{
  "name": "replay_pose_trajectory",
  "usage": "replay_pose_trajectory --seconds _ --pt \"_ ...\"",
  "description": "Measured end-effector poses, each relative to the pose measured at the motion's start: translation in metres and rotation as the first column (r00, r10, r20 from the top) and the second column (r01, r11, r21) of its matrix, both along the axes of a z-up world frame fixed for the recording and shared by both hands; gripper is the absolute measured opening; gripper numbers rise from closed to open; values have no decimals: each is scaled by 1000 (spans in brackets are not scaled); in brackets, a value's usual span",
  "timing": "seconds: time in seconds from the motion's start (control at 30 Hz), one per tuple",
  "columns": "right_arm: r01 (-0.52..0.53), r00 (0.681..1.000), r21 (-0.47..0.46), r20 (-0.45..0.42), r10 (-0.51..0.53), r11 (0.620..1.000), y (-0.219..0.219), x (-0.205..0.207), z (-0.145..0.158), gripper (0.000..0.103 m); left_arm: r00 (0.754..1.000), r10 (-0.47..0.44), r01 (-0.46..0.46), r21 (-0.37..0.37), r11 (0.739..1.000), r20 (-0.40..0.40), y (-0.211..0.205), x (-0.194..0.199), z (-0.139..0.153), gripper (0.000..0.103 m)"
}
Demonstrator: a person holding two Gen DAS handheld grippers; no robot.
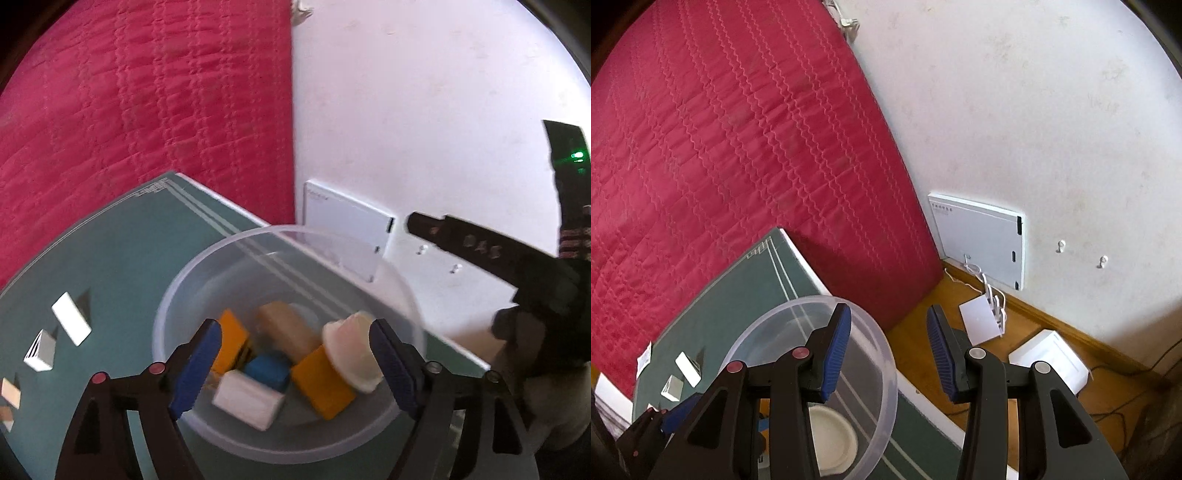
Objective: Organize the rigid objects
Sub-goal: 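Lower the white cup and saucer into the bowl and open the left gripper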
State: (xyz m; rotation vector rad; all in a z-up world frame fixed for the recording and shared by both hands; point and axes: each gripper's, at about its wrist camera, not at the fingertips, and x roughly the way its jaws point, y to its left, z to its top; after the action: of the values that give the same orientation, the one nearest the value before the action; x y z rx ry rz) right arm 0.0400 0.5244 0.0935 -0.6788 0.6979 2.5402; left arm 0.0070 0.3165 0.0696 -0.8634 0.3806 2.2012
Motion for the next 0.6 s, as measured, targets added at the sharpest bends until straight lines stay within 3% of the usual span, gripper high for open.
replay_pose_trajectory --seconds 0.47,0.6 --pt "-56 998 30 13 56 998 -18 -6 -3 45 994 99 -100 -37 994 -36 -29 -16 -9 87" --pt "-75 997 39 19 74 996 -25 -9 -4 45 991 128 -129 -28 991 -28 -37 -18 -10 96"
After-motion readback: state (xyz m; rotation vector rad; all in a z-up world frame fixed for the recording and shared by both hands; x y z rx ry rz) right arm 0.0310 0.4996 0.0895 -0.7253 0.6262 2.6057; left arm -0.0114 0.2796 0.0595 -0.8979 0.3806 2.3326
